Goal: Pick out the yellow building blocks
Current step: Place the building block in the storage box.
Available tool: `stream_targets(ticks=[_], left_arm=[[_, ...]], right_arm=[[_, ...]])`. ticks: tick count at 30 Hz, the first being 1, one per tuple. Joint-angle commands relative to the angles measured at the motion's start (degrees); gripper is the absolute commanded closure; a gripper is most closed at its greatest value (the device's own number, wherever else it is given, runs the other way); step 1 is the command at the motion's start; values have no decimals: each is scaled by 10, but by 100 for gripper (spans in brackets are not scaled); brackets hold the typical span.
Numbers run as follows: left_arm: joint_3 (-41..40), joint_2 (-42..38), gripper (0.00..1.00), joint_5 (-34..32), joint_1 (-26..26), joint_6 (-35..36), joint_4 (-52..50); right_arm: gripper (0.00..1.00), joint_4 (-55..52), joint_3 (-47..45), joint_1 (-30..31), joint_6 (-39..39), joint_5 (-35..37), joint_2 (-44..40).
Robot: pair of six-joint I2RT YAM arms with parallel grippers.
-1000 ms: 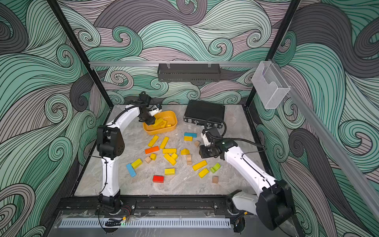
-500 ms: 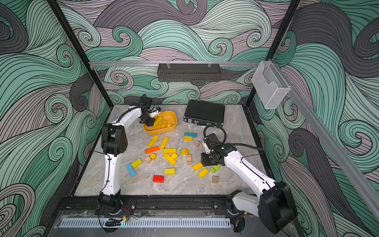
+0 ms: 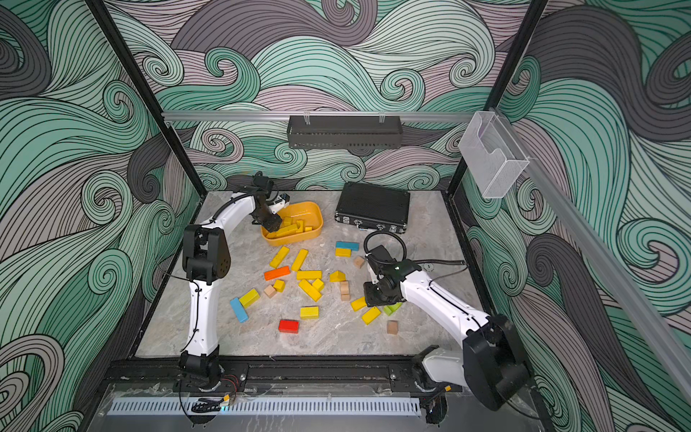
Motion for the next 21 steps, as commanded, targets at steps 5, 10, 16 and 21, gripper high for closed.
stream_targets(ticks=[5,10,16,21], left_arm=[[-7,-106,36,47,2,-38,-25],[-37,-166,30,71,3,-50,-25],[-84,-221,28,104,2,-63,-7],[-117,-246,27,109,2,-70,4]], right_arm=[[53,-31,-19,40,34,-1,1],[51,-39,-18,79,96,-14,6],[49,-7,-66,111,196,15,-26],[47,11,-88,111,238,39,-46]])
